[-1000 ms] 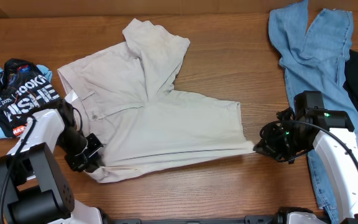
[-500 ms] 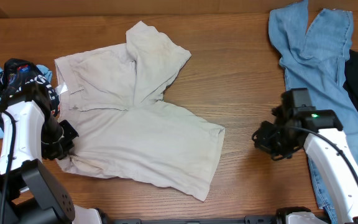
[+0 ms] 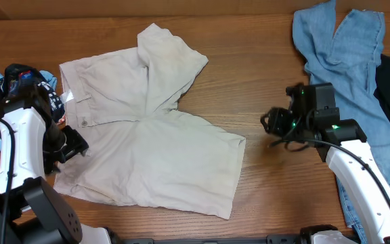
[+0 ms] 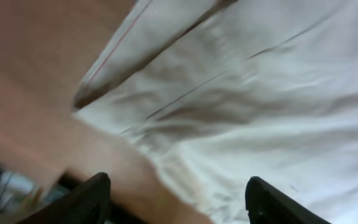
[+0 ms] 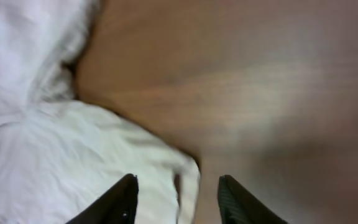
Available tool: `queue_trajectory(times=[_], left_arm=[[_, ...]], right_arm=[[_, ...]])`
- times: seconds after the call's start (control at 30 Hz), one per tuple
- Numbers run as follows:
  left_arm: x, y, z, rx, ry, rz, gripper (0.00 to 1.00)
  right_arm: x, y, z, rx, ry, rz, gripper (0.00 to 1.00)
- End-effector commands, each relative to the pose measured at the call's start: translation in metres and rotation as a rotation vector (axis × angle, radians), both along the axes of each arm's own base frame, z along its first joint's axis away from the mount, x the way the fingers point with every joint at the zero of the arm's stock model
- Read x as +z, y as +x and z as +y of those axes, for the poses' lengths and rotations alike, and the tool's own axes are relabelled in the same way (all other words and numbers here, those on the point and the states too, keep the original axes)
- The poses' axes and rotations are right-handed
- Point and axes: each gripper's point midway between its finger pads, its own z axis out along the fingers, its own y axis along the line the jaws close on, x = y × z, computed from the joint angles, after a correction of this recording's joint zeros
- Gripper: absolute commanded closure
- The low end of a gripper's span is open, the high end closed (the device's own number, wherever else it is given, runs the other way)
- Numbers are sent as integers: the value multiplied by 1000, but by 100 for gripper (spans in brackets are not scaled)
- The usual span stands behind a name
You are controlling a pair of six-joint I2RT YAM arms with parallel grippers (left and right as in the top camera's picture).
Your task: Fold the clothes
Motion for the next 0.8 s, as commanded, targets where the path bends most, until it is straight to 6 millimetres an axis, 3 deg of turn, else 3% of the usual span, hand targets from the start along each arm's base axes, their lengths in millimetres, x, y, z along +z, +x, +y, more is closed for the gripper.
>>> queue_trajectory(times=[0.0,0.07,0.23,0.33,0.5,0.6,0.77], left_arm=[[12,39,-35,-135,-128,-182,28],[14,62,-50,-213,-140,-263,23],[11,86,-76,-315,-133,-318,21],[6,93,-87,-344,-136,-321,22],[4,99,-89,-340,-132,-338,21],[5,103,-89,-344,-128,-354,19],[5,104,-89,-348,-128,-357,19]], right_arm=[[22,19,19,128,53,-138,50],[20,35,29,158,94,-177,48],[6,58,51,263,139,-126,37],[-2,76,67,316,119,-33,21],[-4,114,91,356,147,36,5],[-9,131,109,389,215,33,2],[-34,155,130,354,255,30,1]])
